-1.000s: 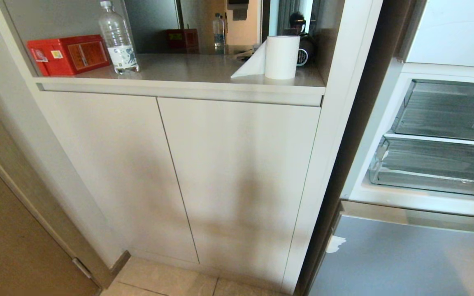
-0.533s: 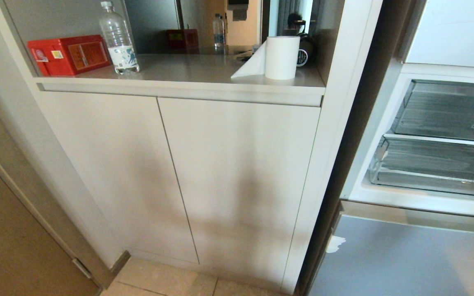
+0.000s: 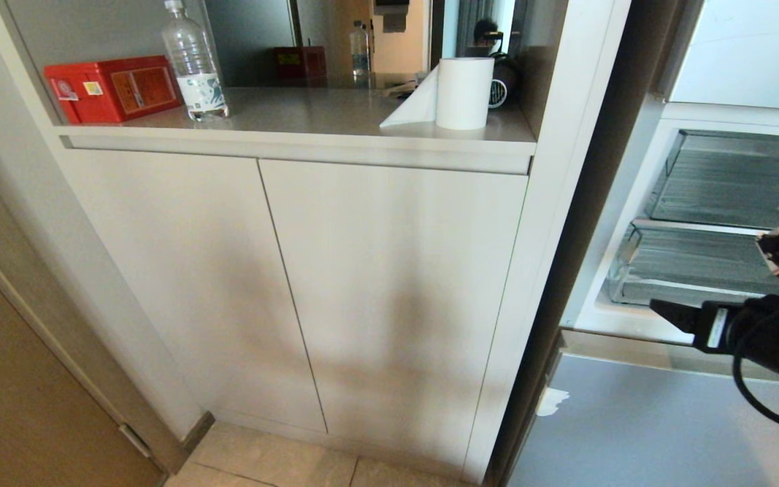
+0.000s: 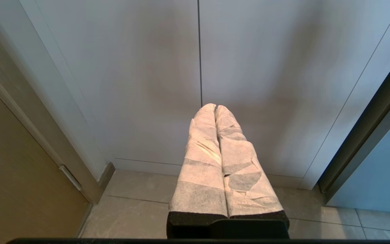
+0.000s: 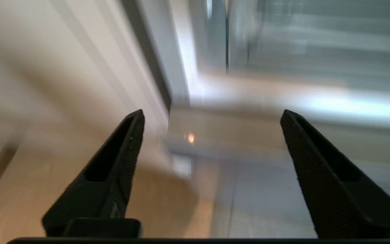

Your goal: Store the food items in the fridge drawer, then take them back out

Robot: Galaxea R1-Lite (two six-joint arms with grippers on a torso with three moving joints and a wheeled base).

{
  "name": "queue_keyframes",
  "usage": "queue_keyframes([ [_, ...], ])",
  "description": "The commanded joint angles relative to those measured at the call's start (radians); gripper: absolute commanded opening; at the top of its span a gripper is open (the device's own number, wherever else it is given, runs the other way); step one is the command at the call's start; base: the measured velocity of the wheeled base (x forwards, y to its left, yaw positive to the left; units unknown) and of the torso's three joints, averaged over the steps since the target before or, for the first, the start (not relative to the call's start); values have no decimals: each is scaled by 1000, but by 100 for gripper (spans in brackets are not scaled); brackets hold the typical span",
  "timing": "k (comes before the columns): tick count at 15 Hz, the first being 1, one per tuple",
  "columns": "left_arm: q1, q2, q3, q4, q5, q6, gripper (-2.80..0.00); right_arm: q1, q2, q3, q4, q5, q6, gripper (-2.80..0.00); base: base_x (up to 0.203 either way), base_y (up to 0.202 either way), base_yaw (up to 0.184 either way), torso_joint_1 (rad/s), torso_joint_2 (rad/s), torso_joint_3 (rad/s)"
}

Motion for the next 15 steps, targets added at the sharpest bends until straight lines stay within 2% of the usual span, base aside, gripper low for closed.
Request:
queue_keyframes([
  [1,0,-1,0,1,-1,1,-280,7,244,-25,-232,-21,-1,0,0,0,0,0,0,0],
  [3,0,-1,0,0,-1,0,-280,9,342,-42,-401,-68,-3,0,0,0,0,0,0,0],
  [5,0,-1,0,-1,-1,-1,-280,2,389,-49,-507,-99,-4,0,0,0,0,0,0,0],
  [9,0,-1,0,0,0,1,-280,-26,410,-62,-509,-104,-25,0,0,0,0,0,0,0],
  [15,0,-1,0,1,-1,1,-280,-31,508,-170,-512,-123,-14,0,0,0,0,0,0,0],
])
